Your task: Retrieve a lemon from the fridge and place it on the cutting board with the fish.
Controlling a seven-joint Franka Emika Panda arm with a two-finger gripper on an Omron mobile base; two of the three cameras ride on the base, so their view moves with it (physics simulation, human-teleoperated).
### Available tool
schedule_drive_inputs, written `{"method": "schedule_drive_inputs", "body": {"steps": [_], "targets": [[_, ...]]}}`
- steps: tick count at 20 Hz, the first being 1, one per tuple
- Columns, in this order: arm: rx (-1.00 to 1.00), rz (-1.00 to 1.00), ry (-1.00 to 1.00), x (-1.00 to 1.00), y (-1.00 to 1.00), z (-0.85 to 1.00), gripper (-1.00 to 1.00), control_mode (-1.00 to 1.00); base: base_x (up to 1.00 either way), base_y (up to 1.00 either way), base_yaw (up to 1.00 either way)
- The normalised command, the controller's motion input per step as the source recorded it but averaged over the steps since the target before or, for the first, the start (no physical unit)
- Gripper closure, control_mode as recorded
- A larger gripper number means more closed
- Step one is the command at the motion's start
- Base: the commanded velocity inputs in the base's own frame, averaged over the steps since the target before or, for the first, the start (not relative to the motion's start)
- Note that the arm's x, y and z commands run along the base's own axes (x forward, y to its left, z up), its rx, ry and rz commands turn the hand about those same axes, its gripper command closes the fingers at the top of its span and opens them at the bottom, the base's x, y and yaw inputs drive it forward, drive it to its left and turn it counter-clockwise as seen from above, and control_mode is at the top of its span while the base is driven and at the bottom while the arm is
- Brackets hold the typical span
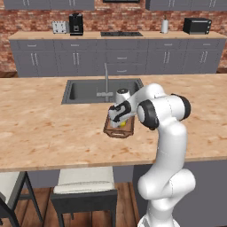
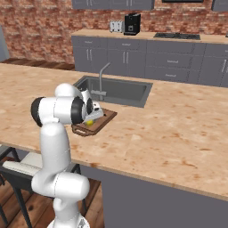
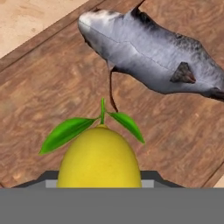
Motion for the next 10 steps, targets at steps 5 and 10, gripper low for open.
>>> {"method": "schedule_drive_inputs", "body": {"steps": [5, 10], "targets": [[0.0, 0.0, 0.0, 0.09, 0.0, -0.04, 1.0, -1.0, 0.0, 0.0, 0.0], [0.0, 0.0, 0.0, 0.03, 0.0, -0.01, -1.0, -1.0, 0.0, 0.0, 0.0]]}}
